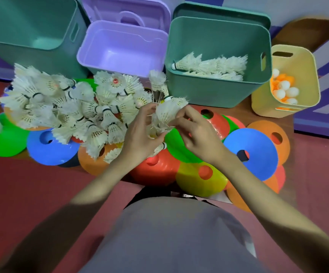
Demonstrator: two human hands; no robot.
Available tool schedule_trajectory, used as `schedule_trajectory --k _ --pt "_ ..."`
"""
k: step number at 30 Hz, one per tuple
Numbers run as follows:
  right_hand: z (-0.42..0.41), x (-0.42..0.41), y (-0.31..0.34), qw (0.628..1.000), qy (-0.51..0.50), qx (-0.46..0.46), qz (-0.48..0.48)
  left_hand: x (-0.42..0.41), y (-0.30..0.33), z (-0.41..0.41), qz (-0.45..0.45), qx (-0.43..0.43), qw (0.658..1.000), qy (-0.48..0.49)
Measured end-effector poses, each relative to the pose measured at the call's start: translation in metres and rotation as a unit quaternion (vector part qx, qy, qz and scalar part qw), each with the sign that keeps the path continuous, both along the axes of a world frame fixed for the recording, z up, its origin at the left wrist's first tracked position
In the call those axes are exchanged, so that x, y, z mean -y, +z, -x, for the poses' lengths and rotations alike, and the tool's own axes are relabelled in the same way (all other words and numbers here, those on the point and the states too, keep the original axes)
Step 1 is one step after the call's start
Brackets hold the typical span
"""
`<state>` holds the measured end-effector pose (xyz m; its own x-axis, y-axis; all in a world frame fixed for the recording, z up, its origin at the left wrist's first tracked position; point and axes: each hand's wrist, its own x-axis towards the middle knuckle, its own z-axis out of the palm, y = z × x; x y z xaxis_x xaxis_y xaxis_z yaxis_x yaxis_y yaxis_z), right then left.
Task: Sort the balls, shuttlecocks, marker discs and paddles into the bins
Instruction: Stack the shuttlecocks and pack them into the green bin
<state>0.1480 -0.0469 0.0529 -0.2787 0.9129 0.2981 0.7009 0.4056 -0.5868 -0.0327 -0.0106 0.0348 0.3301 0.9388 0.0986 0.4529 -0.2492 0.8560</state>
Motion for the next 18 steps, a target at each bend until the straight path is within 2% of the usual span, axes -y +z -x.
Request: schedule_trajectory --k 3,9,15,18 --pt "0.022 -0.007 0.002 0.999 0.022 -0.025 0.016 -0.005 0.003 0.024 -0.030 0.005 1.000 0.000" --pt "0.054 -0.016 -0.007 0.996 -0.039 -0.073 0.032 -0.011 -0.009 0.069 -0.029 0.010 0.993 0.117" --pt "0.064 -0.029 -0.043 0.986 0.034 0.100 0.128 -0.005 -0.020 0.100 -0.058 -0.018 0.988 0.141" --pt "0.074 -0.035 -0.054 0.981 0.039 0.130 0.140 -0.001 -0.024 0.109 -0.064 -0.031 0.986 0.152"
